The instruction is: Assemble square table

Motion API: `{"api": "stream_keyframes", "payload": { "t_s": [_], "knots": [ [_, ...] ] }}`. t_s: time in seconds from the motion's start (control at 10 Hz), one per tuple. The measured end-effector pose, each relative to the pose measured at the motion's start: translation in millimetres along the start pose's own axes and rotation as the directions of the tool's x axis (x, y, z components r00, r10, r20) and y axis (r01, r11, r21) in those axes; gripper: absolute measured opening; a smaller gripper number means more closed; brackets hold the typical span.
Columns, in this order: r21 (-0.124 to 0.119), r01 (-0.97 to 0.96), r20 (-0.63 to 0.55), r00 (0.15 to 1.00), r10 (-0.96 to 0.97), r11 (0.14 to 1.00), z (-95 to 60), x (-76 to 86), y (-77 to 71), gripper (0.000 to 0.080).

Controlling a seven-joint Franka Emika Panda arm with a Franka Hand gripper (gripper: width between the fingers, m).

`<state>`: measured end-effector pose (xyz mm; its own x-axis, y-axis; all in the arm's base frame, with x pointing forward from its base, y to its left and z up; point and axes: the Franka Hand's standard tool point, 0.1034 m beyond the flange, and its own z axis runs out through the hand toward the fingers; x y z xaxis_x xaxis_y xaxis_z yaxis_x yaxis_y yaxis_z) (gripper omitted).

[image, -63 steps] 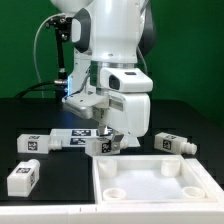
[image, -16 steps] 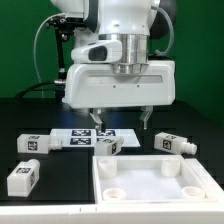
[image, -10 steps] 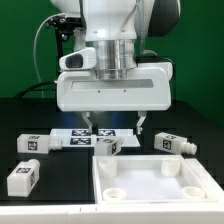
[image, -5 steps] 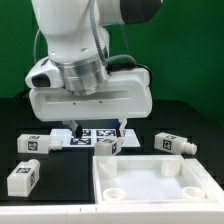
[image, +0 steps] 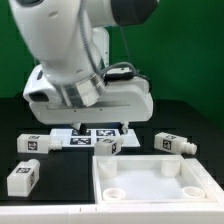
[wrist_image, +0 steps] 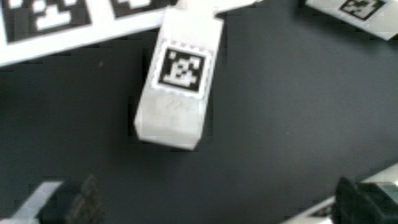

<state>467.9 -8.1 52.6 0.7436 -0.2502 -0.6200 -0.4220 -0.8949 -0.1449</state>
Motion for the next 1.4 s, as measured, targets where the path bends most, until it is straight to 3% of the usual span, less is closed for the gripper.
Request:
{"api": "stream_keyframes", "payload": {
  "t_s": [0.3,0.4,0.5,0.6,1.1,1.4],
  "knots": [
    [-0.008,0.009,-0.015,1.0,-0.009,1.0,0.4,2.8,-0.9,0.0649],
    [0.008,-0.02,0.002,1.0,0.02,1.0,4.0,0.7,-0.3,0.0649],
    [0.052,-0.102,0.088,0.991,0.098,0.993,16.5,-6.2,6.1,0.0649],
    [0.076,-0.145,0.163,0.978,0.131,0.986,18.7,-7.4,11.5,0.0649],
    [0.074,-0.143,0.178,0.976,0.128,0.987,19.7,-5.0,9.2,0.0649],
    [0.085,-0.188,0.302,0.941,0.154,0.979,35.3,-10.3,15.4,0.0649]
  ]
}}
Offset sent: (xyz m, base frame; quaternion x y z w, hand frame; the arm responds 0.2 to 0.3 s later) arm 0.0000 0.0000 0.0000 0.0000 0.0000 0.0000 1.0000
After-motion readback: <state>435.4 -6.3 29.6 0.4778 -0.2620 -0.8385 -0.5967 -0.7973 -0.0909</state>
